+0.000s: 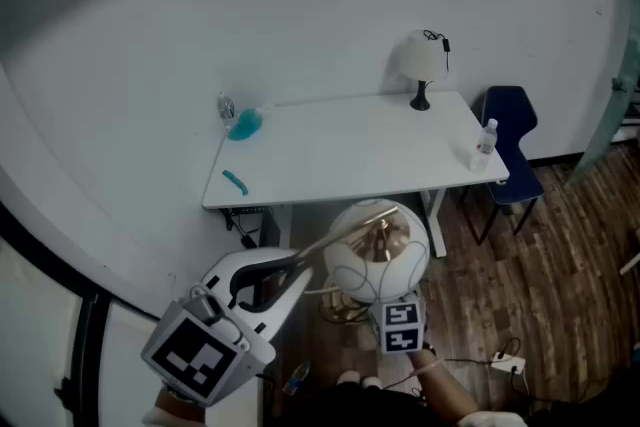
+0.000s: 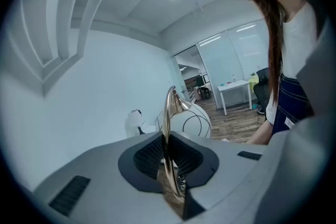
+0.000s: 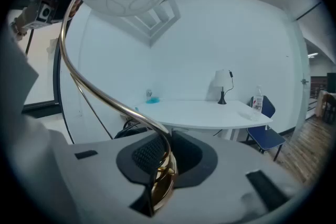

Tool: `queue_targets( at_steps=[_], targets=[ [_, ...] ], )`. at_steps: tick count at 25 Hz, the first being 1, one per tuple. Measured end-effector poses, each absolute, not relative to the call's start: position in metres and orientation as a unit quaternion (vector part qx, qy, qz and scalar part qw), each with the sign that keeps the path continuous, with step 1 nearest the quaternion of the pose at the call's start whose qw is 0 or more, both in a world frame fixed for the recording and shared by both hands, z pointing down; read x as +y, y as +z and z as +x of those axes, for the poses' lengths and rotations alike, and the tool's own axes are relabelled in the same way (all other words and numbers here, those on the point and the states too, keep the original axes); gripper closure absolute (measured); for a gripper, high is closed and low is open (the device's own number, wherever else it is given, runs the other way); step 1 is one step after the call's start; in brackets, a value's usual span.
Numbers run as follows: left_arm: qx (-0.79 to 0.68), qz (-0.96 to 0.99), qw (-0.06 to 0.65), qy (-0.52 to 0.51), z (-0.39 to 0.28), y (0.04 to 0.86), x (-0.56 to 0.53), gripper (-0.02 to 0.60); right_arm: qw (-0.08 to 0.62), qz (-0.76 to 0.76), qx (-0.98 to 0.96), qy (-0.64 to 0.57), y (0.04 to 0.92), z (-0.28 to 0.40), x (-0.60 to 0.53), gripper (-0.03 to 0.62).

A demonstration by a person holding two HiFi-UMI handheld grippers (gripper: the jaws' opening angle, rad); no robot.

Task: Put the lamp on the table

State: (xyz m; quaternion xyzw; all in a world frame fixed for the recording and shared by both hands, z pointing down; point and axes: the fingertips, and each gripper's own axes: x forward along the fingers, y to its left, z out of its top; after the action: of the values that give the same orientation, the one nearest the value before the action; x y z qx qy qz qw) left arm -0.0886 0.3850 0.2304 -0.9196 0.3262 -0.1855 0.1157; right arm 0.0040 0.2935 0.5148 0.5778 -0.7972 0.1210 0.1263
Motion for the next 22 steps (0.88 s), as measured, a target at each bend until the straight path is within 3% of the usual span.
queue_targets(
  at_steps=[22],
  targets=[
    [0.353,-0.909,0.120,-0.188,-0.050,0.229,0.382,0.543,0.120,0.554,-0.816,0.113,0.515,0.035,0.288,0.549]
  ],
)
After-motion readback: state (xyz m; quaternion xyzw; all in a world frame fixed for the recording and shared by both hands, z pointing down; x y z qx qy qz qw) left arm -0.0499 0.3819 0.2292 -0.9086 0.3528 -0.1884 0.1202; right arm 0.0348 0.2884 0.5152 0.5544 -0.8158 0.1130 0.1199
